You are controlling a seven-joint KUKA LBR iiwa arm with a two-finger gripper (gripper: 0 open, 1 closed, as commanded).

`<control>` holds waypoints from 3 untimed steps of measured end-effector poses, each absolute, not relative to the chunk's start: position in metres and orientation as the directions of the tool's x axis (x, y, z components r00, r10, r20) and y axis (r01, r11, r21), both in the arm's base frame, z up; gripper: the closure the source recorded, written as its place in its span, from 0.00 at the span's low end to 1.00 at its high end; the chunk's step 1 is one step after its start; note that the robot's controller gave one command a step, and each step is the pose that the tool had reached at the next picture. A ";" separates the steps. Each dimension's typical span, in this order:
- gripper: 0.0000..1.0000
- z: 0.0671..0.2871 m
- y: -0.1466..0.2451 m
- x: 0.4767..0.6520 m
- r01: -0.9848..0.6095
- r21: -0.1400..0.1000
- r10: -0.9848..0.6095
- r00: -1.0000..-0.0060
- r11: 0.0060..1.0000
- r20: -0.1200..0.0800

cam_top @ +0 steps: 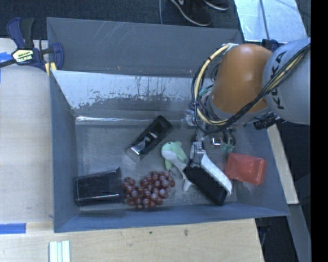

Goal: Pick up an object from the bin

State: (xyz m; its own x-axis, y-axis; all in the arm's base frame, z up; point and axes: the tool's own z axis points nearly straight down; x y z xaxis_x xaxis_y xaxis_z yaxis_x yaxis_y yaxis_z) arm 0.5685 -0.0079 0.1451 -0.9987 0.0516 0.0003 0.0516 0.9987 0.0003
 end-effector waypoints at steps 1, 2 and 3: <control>0.00 0.145 0.001 0.574 0.048 0.000 0.048 -0.999 0.999 -0.008; 0.00 0.106 0.005 0.577 0.184 0.002 0.184 -0.983 0.983 -0.006; 1.00 0.078 0.008 0.576 0.118 0.001 0.118 -0.993 0.993 -0.012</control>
Offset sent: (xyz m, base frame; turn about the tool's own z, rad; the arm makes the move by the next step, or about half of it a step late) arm 0.0082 0.0147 -0.0524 0.1489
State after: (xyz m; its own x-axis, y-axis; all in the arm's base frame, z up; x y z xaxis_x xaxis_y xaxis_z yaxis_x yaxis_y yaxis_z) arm 0.5764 0.0080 0.0780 -0.9929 0.1184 -0.0124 0.1184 0.9930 0.0009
